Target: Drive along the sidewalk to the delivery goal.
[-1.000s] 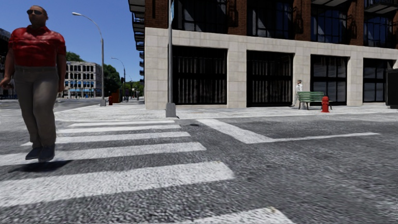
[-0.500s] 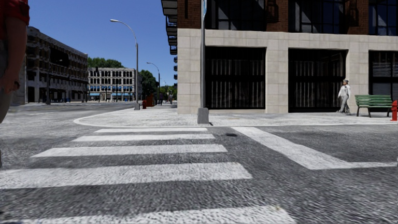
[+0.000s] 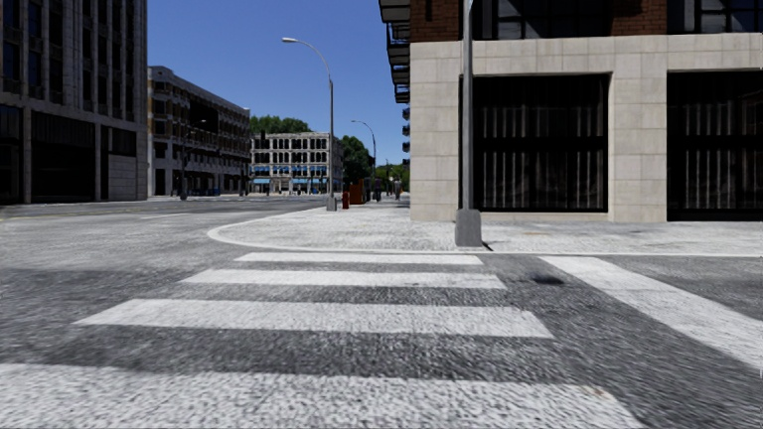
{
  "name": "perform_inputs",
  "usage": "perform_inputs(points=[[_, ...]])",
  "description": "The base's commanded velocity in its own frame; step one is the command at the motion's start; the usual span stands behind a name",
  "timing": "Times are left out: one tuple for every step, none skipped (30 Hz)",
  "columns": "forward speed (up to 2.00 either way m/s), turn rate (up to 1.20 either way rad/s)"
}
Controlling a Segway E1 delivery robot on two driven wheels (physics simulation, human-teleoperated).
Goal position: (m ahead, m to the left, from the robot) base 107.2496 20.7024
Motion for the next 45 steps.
perform_inputs(points=[[1.69,0.44],[1.72,0.44],[2.0,0.39],[2.0,0.39],[2.0,0.0],[2.0,0.0],[2.0,0.0],[2.0,0.0],[2.0,0.0],[2.0,0.0],[2.0,0.0],[2.0,0.0],[2.0,0.0],[2.0,0.0],[2.0,0.0],[2.0,0.0],[2.0,0.0],[2.0,0.0],[2.0,0.0],[2.0,0.0],[2.0,0.0],[2.0,0.0],[2.0,0.0],[2.0,0.0],[2.0,0.0],[2.0,0.0],[2.0,0.0],[2.0,0.0],[2.0,0.0],[2.0,0.0],[2.0,0.0],[2.0,0.0],[2.0,0.0],[2.0,0.0],[2.0,0.0],[2.0,0.0],[2.0,0.0],[2.0,0.0],[2.0,0.0],[2.0,0.0],[2.0,0.0],[2.0,0.0],[2.0,0.0],[2.0,0.0],[2.0,0.0]])
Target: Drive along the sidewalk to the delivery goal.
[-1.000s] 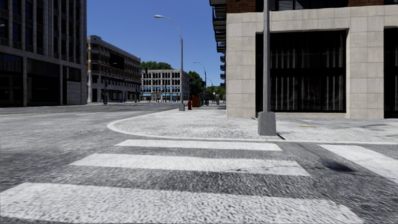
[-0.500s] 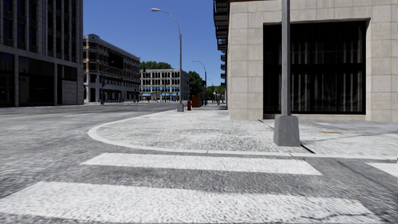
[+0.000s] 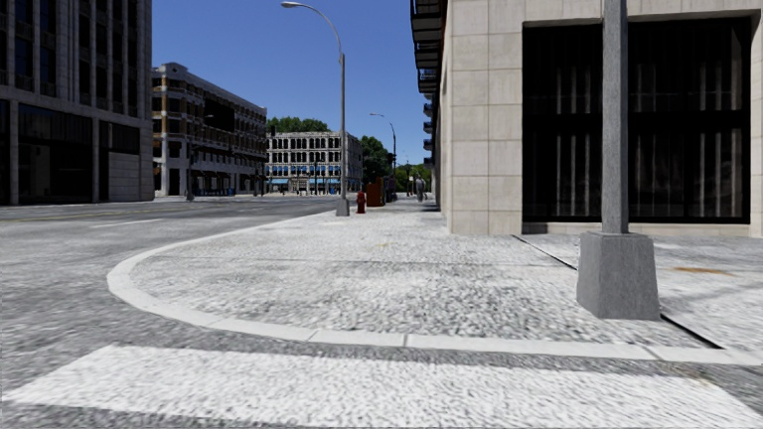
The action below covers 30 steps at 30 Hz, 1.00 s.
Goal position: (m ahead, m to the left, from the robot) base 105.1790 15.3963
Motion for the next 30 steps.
perform_inputs(points=[[2.0,0.0],[2.0,0.0],[2.0,0.0],[2.0,0.0],[2.0,0.0],[2.0,0.0],[2.0,0.0],[2.0,0.0],[2.0,-0.01],[2.0,-0.01],[2.0,-0.02],[2.0,-0.03],[2.0,-0.08],[2.0,-0.1],[2.0,-0.11],[2.0,-0.13],[2.0,-0.13],[2.0,-0.24],[1.93,-0.28],[1.89,-0.29],[1.88,-0.29],[1.87,-0.29],[1.86,-0.29],[1.86,-0.29],[1.86,-0.29],[1.86,-0.29],[1.86,-0.29],[1.86,-0.29],[1.86,-0.29],[1.85,-0.12]])
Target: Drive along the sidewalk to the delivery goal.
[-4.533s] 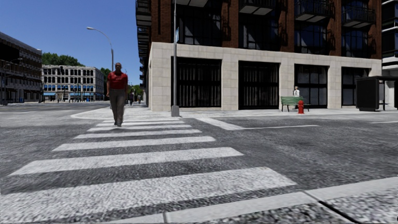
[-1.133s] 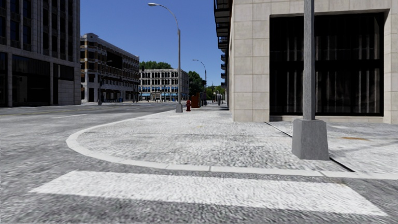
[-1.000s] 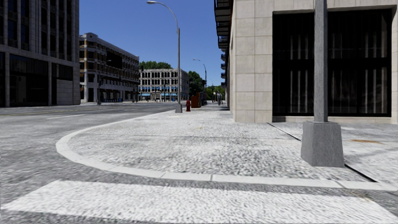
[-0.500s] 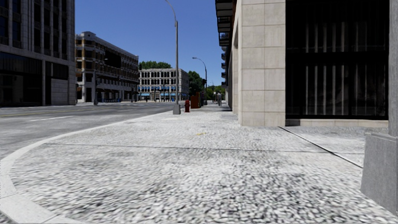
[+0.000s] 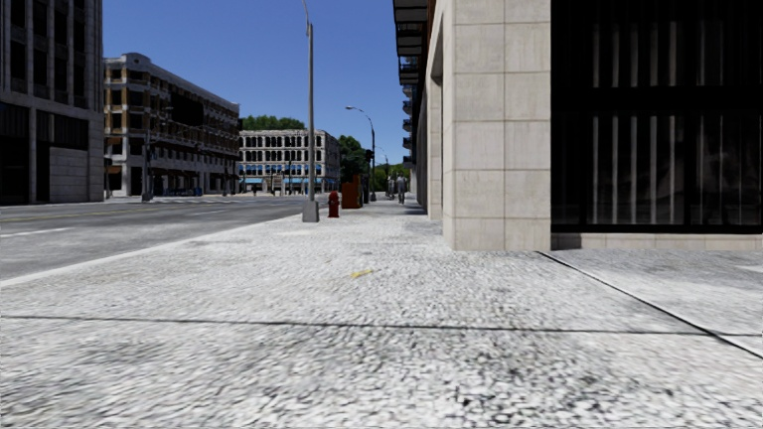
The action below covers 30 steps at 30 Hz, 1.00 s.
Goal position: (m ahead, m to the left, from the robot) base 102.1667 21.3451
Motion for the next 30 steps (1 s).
perform_inputs(points=[[1.85,0.0],[1.85,0.0],[1.85,0.0],[1.85,0.0],[1.85,0.0],[1.85,0.0],[1.85,0.0],[1.85,0.0],[1.85,0.0],[1.85,0.0],[1.85,0.0],[1.85,0.0],[1.85,0.0],[1.85,0.0],[1.85,0.0],[1.85,0.0],[1.85,0.0],[1.85,0.0],[1.85,0.0],[1.85,0.0],[1.85,0.0],[1.85,0.0],[1.85,0.0],[1.85,0.0],[1.85,0.0],[1.85,0.0],[1.87,0.0],[2.0,0.0],[2.0,0.0],[2.0,0.0]])
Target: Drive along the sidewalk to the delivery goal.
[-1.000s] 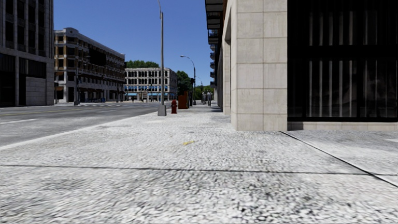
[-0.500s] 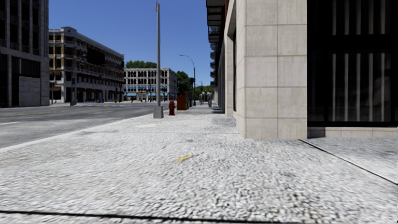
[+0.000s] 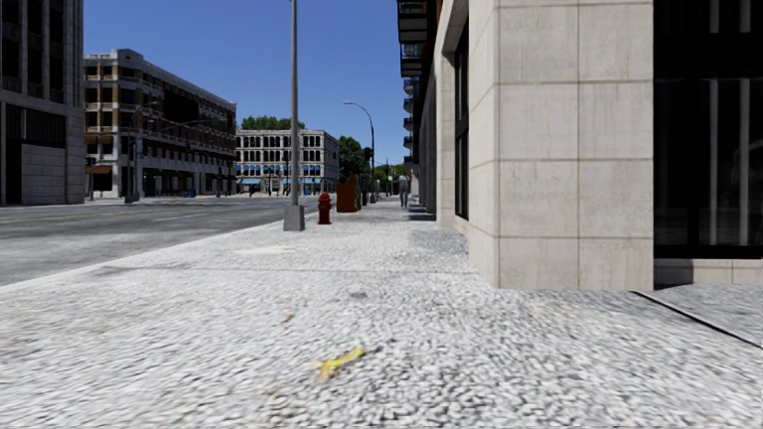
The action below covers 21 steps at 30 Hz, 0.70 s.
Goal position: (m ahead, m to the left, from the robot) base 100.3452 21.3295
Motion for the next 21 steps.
perform_inputs(points=[[2.0,0.0],[2.0,0.0],[2.0,0.0],[2.0,0.0],[2.0,0.0],[2.0,0.0],[2.0,0.0],[2.0,0.0],[2.0,0.0],[2.0,0.0],[2.0,0.0],[2.0,0.0],[2.0,0.0],[2.0,0.0],[2.0,0.0],[2.0,0.0],[2.0,0.0],[2.0,0.0],[2.0,0.0],[2.0,0.0],[2.0,0.0]])
